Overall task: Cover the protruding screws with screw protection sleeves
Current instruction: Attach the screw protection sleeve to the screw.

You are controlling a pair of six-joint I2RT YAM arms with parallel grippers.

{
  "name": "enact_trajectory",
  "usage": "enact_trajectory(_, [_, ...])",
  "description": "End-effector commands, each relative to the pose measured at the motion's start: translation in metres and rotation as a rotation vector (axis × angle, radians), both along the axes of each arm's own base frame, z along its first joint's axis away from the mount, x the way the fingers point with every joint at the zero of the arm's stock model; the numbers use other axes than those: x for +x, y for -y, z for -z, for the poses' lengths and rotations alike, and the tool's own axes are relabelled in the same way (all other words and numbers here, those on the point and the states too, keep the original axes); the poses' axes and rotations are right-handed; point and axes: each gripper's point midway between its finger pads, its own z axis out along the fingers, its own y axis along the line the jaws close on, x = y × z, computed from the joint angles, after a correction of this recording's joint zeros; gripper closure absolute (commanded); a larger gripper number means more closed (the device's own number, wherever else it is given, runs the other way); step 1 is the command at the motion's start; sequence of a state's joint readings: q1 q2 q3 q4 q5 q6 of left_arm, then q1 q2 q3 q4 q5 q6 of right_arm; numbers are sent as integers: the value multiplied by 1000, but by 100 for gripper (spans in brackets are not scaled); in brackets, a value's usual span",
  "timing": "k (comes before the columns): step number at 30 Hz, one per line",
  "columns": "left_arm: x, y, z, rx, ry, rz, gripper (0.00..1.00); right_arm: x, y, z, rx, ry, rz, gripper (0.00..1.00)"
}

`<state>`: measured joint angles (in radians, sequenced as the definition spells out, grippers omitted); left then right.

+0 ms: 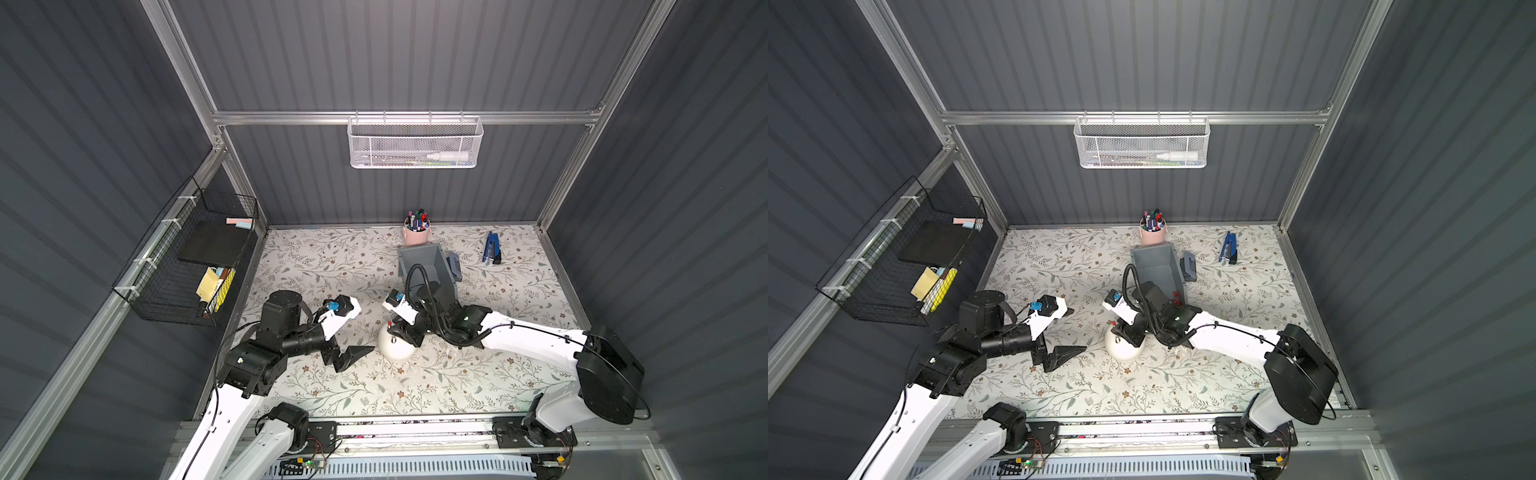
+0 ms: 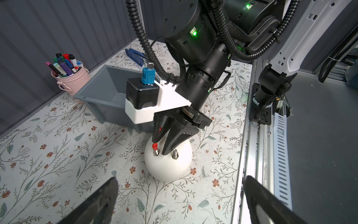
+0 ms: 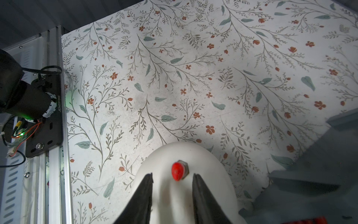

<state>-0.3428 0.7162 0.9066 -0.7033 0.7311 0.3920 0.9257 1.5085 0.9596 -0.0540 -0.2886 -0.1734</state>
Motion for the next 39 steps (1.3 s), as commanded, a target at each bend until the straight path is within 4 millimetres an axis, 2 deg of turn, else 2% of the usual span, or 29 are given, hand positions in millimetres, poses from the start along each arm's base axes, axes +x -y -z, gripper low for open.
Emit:
enact_trajectory(1, [-2,1,-3,-16,-3,10,1,-3,0,-22,54,29,-7,58])
enact_trajectory(7, [-3,1,-3,-16,0,8,1,3,-1,-36,94,68,24,62])
enact_trajectory(12, [-3,1,-4,-17,2,10,1,8,-5,-24,80,56,28,73])
enact_trajectory(19, [-3,1,-3,-16,3,11,1,13,-6,-1,41,31,55,78])
enact_trajectory(23, [-3,1,-3,-14,-1,12,1,11,-5,2,36,21,52,79])
enact_trajectory(25, [-3,1,-3,-14,1,12,1,11,-4,-3,46,29,55,77])
enact_trajectory(30, [-3,1,-2,-12,-1,10,1,17,-2,-21,68,67,85,58])
enact_trajectory(34, [-3,1,-3,-13,2,11,1,14,-2,-36,100,75,71,57])
enact_trajectory(39, [-3,1,-2,-12,0,11,1,11,-5,-42,121,69,52,60])
